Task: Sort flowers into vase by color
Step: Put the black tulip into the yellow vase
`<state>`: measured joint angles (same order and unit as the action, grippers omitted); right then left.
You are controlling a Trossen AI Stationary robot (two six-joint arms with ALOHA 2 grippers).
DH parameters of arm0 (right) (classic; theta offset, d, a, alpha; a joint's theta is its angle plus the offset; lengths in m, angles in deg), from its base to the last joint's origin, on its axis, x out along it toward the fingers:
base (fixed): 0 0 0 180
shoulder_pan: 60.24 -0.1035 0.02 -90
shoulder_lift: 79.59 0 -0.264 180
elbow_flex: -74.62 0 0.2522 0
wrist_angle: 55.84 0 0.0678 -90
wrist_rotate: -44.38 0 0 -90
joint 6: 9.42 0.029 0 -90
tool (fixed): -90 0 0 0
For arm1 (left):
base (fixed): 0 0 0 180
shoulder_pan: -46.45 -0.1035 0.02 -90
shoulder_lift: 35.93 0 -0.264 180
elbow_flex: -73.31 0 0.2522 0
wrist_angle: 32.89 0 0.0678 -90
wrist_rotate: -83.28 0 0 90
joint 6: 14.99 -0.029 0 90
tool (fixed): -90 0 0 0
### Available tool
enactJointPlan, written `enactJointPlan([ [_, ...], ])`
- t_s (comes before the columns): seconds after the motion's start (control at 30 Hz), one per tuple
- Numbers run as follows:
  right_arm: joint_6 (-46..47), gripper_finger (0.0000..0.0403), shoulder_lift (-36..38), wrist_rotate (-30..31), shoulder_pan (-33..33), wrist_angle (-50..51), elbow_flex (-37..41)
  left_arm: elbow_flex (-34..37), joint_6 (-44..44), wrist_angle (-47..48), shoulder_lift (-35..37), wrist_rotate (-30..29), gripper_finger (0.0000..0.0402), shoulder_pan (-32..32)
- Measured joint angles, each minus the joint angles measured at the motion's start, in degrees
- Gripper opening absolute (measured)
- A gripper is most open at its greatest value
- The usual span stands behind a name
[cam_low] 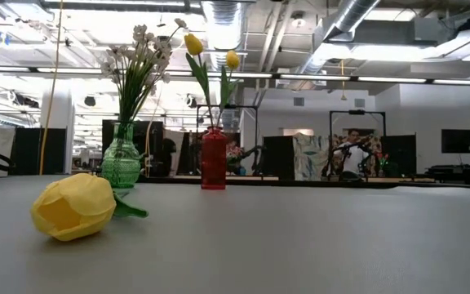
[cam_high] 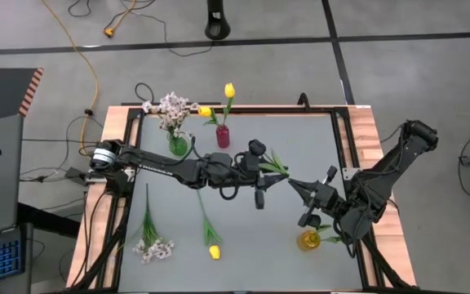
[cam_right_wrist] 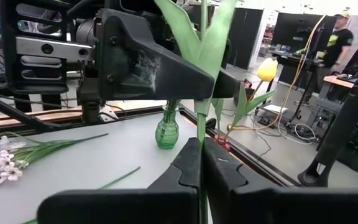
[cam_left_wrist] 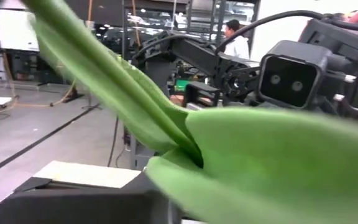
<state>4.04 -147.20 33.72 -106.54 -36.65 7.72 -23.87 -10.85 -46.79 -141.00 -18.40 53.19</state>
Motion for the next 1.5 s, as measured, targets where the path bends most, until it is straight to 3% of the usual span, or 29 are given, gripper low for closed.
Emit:
enactJointPlan([
  [0.2, 0.0, 0.0051, 0.0, 0.03, 0.12, -0.12, 0.0, 0.0, -1.63, -0.34, 0.0, 2.63, 0.0009, -0.02],
  [0.5, 0.02, 0.0073, 0.0, -0.08, 3.34, -1.16, 0.0, 0.04, -3.24, -0.35, -0.02, 2.6, 0.0004, -0.15],
  [1.0, -4.71, 0.02, 2.32, -0.06, 3.01, -1.58, -0.02, 0.04, -6.94, 2.02, -0.04, 2.02, 0.0001, -0.35],
  [1.3, -8.35, 0.0206, 9.56, 0.03, 1.38, -1.57, -0.02, 0.04, -6.67, 6.21, 0.44, 2.41, 0.0, -0.39],
  [1.5, -12.36, 0.0203, 14.25, 0.06, 0.98, -1.53, -0.02, -2.99, -4.58, 14.06, 0.44, 8.28, 0.0, -0.33],
])
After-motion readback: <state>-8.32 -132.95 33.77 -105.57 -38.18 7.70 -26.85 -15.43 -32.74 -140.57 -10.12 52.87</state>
